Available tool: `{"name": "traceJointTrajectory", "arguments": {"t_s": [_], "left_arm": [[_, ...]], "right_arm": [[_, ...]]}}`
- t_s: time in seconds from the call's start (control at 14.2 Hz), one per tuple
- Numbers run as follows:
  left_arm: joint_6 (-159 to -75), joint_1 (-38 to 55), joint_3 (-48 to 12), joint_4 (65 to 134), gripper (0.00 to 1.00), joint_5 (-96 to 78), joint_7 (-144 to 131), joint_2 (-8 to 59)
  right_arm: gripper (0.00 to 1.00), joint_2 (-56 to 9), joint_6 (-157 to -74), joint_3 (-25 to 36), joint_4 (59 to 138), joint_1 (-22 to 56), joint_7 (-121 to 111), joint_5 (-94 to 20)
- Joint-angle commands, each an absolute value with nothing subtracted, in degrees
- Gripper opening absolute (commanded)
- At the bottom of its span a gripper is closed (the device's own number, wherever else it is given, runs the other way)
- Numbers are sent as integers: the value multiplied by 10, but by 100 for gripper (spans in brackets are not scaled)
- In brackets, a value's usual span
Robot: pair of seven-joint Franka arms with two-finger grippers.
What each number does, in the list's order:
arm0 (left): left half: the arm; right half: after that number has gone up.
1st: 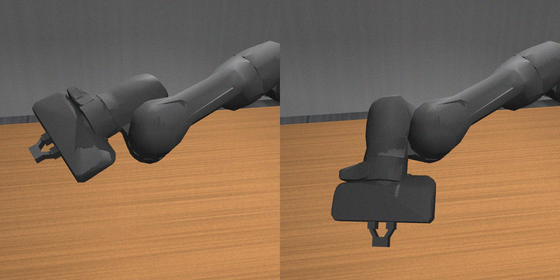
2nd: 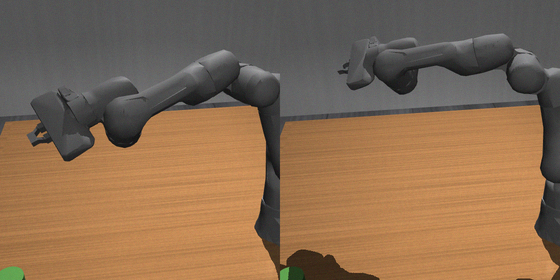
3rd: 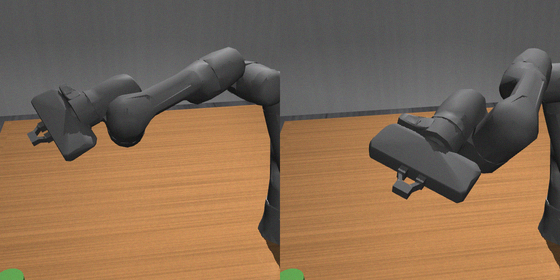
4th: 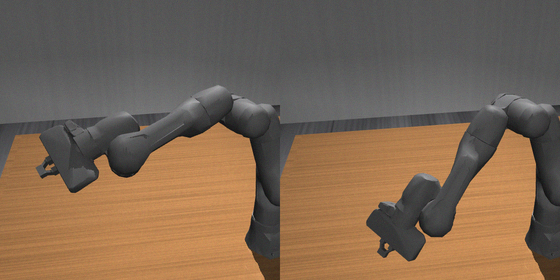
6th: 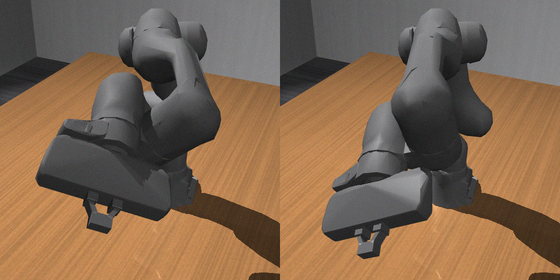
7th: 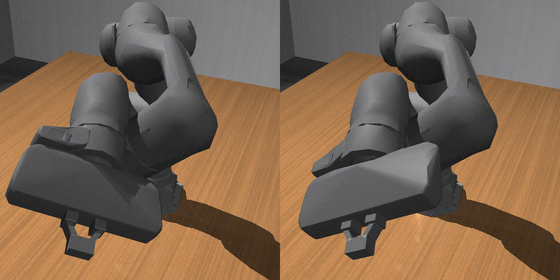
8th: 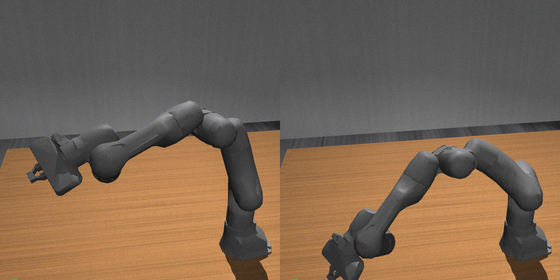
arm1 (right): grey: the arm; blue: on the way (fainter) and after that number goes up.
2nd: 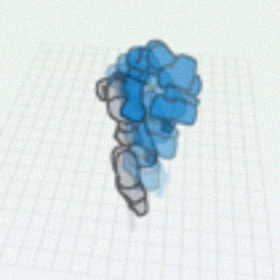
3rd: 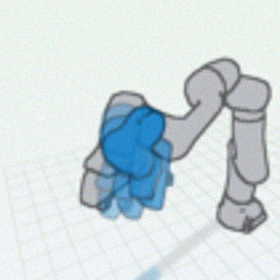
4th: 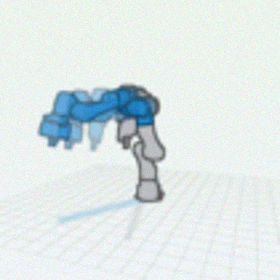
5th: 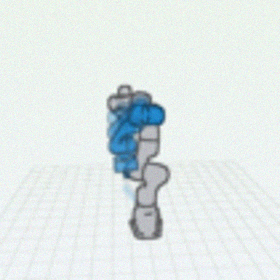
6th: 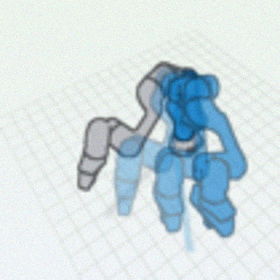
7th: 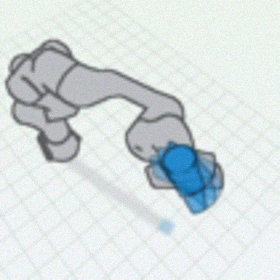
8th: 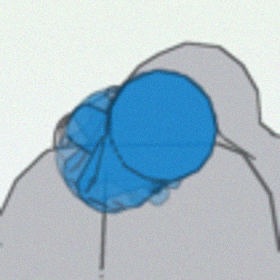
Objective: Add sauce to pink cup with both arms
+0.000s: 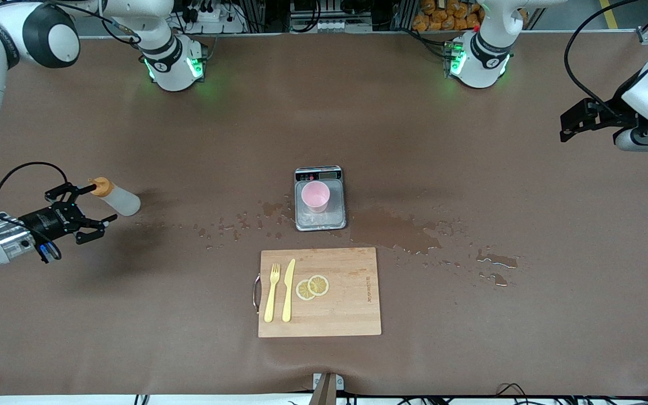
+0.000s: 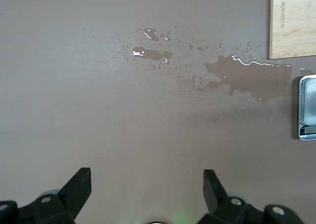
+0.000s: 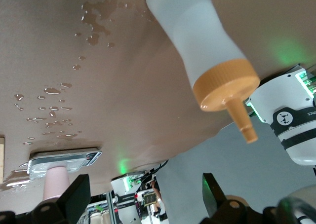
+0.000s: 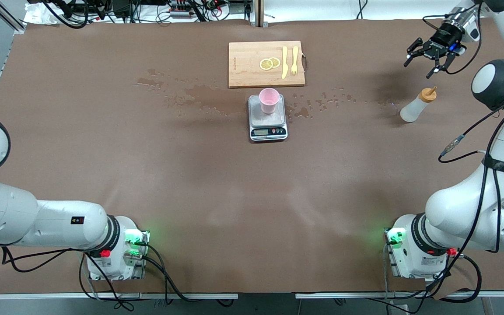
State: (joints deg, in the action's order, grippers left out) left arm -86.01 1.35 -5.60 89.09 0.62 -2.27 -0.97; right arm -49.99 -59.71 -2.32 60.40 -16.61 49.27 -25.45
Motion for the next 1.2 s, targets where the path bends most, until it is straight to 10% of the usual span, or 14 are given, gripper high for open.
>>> {"name": "traceJointTrajectory", "arguments": {"t_s": [0.0,0.56,1.13], "left_arm": [[-858,10,-57,885,100,0,-20,-8],[-858,11,-57,885,100,0,-19,-8],[-858,10,-57,885,100,1,-20,-7]], "right_arm": [[100,-472,-593,30,600,-91,501,-223],[100,-347,-650,78,608,9,390,-214],[100,-83,-832,75,839,25,271,-137]]}}
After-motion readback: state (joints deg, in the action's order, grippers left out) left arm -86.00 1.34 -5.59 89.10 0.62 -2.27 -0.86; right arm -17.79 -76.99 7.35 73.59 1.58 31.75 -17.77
